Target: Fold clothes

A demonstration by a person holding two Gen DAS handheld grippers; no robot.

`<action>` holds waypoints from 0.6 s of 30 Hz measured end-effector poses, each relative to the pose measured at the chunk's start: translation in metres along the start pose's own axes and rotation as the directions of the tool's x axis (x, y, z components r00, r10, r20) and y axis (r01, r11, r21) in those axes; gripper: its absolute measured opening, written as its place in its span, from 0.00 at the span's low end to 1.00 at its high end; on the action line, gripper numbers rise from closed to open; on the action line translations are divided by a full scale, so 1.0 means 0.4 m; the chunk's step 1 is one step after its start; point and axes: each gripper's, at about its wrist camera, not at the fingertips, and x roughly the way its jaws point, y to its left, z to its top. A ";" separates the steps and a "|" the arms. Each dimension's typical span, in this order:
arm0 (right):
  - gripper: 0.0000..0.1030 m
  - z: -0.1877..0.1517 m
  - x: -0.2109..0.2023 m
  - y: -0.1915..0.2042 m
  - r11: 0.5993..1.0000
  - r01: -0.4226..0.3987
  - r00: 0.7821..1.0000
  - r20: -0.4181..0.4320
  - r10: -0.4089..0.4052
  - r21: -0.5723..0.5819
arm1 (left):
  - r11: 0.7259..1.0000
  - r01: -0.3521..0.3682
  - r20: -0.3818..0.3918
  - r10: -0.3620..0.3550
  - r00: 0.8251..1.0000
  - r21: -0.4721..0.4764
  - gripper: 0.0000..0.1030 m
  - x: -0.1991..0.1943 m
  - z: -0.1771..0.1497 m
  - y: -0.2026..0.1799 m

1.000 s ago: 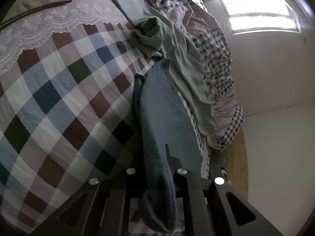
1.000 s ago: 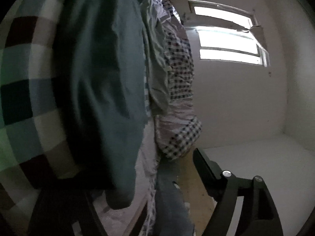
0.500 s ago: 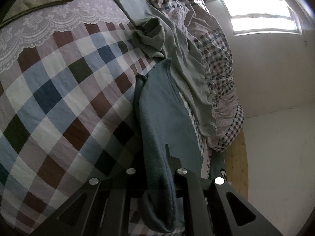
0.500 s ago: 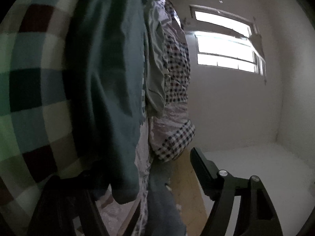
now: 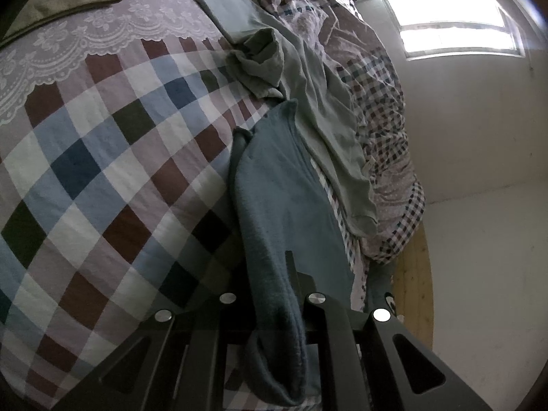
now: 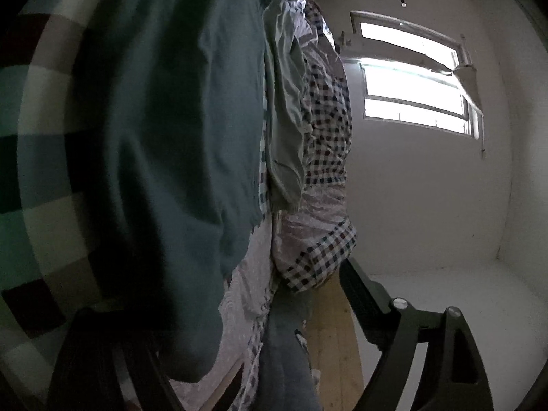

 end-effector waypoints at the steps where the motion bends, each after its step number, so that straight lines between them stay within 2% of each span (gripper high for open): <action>1: 0.84 0.004 0.004 0.004 1.000 0.002 1.000 0.004 -0.002 -0.007 | 1.000 0.000 -0.001 0.000 1.000 0.002 0.09 0.000 0.000 -0.001; 6: 0.83 0.021 0.022 0.010 1.000 0.018 1.000 -0.008 -0.018 -0.005 | 1.000 -0.002 -0.004 0.002 1.000 0.009 0.09 0.002 0.000 -0.004; 7: 0.78 0.025 0.024 0.016 1.000 0.019 1.000 -0.008 -0.019 -0.004 | 1.000 -0.002 -0.004 0.002 1.000 0.009 0.09 0.002 0.000 -0.004; 8: 0.68 0.027 0.026 0.025 1.000 0.012 1.000 -0.005 -0.012 -0.010 | 1.000 -0.002 -0.004 0.002 1.000 0.009 0.09 0.002 0.000 -0.004; 9: 0.62 0.028 0.026 0.036 1.000 0.003 1.000 -0.003 -0.003 -0.017 | 1.000 -0.002 -0.004 0.002 1.000 0.009 0.09 0.002 0.000 -0.004; 11: 0.35 0.029 0.031 0.050 1.000 -0.017 1.000 -0.007 0.017 -0.017 | 1.000 -0.002 -0.005 0.002 1.000 0.013 0.09 0.004 0.000 -0.005; 13: 0.20 0.030 0.039 0.060 0.999 -0.044 0.999 -0.019 0.044 -0.005 | 1.000 -0.004 -0.007 0.004 1.000 0.018 0.09 0.006 0.000 -0.005; 14: 0.13 0.029 0.043 0.057 0.998 -0.063 0.998 -0.028 0.063 0.010 | 1.000 -0.006 -0.009 0.007 1.000 0.019 0.09 0.007 0.001 -0.004; 18: 0.06 0.026 0.039 0.035 0.991 -0.124 0.992 -0.032 0.126 0.057 | 1.000 -0.003 -0.012 0.003 1.000 0.016 0.09 0.006 0.000 -0.002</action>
